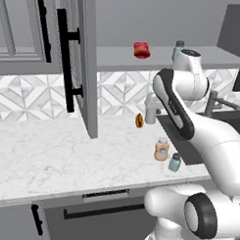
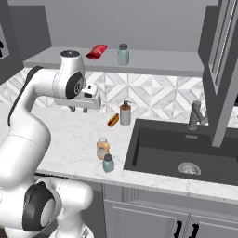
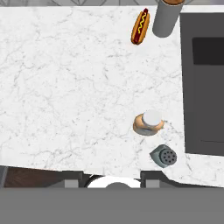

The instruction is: Put the shaker and condiment bottle from the counter next to their counterparts in the cabinet.

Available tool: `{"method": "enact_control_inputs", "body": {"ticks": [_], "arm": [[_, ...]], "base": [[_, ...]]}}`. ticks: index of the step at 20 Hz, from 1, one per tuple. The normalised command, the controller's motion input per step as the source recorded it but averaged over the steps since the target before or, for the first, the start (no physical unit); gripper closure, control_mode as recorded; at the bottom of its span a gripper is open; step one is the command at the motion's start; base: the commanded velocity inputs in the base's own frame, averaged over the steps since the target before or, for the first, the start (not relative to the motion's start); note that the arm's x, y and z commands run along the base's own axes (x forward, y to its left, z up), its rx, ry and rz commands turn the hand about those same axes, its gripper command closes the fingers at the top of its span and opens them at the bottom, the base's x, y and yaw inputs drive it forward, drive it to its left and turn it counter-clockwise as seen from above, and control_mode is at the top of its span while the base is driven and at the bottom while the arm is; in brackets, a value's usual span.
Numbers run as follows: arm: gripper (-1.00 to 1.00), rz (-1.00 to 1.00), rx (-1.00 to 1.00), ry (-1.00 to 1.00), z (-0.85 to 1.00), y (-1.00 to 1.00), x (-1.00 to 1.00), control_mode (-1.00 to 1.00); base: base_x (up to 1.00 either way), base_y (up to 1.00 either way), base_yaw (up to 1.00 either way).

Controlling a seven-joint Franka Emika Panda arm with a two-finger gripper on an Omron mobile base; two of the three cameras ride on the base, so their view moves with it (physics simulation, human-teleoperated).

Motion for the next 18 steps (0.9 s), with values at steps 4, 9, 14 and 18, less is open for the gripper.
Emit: {"method": "enact_control_inputs", "body": {"ticks": [4, 9, 14, 18], "arm": [[-1.00, 0.00, 0.00, 0.00, 0.00, 0.00, 0.00, -1.00], [-1.00, 0.17, 0.00, -0.04, 0.00, -0.33, -0.05, -1.00], [-1.00, 0.35, 0.00, -0.02, -0.01, -0.82, -0.04, -1.00], [-1.00, 0.41, 0.04, -0.04, -0.09, -0.72, -0.01, -1.00]], "base": [[0.00, 0.00, 0.00], [0.00, 0.00, 0.00], [0.00, 0.00, 0.00], [0.00, 0.00, 0.00]]}}
